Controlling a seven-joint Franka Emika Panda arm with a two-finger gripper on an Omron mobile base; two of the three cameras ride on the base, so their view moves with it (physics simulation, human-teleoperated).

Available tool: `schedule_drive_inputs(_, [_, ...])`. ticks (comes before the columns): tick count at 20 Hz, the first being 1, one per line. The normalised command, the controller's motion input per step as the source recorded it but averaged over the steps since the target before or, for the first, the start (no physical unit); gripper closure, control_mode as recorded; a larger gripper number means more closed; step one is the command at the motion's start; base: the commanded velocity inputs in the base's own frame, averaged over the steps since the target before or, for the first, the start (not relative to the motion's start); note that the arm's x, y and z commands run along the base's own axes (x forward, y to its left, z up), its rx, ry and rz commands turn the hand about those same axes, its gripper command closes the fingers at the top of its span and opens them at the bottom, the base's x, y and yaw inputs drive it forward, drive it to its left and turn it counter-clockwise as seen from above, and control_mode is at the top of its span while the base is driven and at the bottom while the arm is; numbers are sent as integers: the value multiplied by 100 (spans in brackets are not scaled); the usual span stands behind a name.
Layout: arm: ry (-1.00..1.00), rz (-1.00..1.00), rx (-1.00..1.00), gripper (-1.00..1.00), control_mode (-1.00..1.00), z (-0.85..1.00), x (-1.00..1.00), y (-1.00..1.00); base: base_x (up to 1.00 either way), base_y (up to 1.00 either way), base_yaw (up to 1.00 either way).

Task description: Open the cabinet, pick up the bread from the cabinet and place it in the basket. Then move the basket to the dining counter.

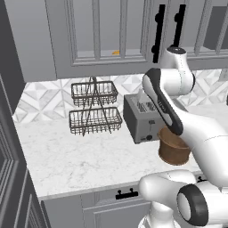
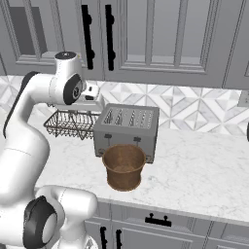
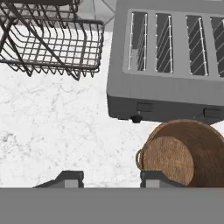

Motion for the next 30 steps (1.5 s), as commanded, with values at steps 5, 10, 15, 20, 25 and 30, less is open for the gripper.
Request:
schedule_drive_inputs(5, [-21,0,0,-100,-100,27,-13,6,0,0,0])
schedule_drive_inputs(10, [-43,0,0,-100,-100,83,-15,21,0,0,0])
schedule_drive_inputs(15, [-44,1,0,-100,-100,89,-15,8,0,0,0])
schedule_drive_inputs(20, [-44,-8,3,-100,-100,55,5,8,0,0,0])
schedule_drive_inputs(25, [-41,-9,10,-100,-100,25,9,-2,0,0,0])
schedule_drive_inputs(30, [-31,0,9,-100,-100,12,0,-19,0,0,0])
